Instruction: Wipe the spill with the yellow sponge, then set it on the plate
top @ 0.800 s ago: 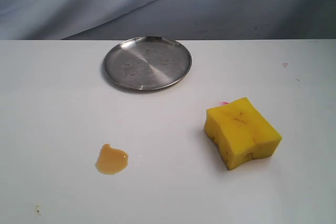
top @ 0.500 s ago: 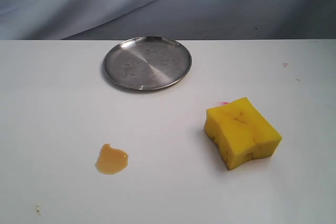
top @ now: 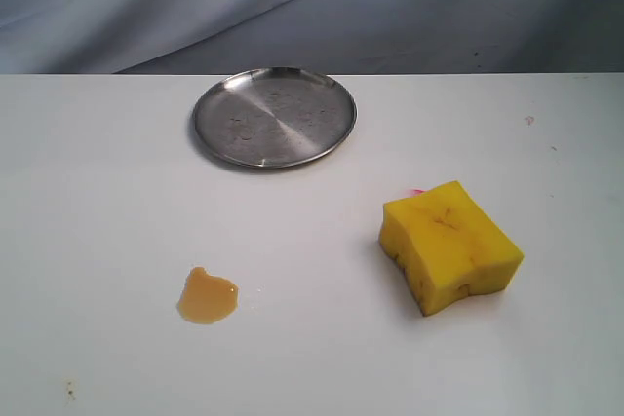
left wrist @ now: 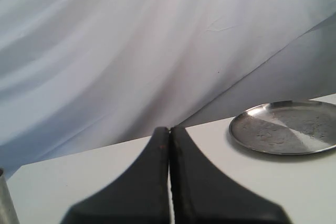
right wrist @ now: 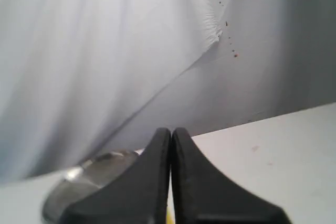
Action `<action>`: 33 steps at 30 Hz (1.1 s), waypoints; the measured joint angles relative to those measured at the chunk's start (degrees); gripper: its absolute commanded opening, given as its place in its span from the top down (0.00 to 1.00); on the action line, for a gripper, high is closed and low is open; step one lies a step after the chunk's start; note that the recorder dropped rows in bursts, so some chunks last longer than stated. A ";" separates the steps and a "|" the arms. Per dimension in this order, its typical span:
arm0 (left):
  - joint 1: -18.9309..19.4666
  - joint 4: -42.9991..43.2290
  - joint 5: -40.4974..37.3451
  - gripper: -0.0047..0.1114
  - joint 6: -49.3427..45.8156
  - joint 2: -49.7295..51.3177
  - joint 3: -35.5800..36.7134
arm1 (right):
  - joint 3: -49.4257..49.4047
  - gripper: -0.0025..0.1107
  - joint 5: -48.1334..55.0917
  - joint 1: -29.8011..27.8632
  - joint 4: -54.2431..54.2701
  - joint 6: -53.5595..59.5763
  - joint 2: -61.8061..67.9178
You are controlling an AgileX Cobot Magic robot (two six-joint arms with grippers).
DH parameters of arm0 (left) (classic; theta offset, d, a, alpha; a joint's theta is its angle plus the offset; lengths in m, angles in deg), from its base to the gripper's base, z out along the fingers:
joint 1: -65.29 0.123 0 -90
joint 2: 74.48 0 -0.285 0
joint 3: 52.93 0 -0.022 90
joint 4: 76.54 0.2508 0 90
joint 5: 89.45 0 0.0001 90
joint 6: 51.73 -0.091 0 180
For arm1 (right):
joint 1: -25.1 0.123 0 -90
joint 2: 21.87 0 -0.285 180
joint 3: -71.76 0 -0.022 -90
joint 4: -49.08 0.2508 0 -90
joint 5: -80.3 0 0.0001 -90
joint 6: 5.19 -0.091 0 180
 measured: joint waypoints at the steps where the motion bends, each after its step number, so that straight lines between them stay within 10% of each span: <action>1: 0.00 0.00 0.00 0.96 0.00 0.00 0.00 | 0.00 0.98 -0.28 0.00 2.37 -1.22 0.00; 12: 0.00 0.00 0.00 0.96 0.00 0.00 0.00 | 13.16 0.98 11.67 0.00 7.26 -0.20 4.97; 17: 0.00 0.00 0.00 0.96 0.00 0.00 0.00 | 33.59 0.97 31.13 0.27 14.22 21.83 29.45; 25: 0.00 0.00 0.00 0.96 0.00 0.00 0.00 | 54.66 0.32 49.99 6.49 14.70 33.80 69.85; 33: 0.00 0.00 0.00 0.96 0.00 0.00 0.00 | 61.57 0.28 49.77 6.59 6.86 29.37 89.23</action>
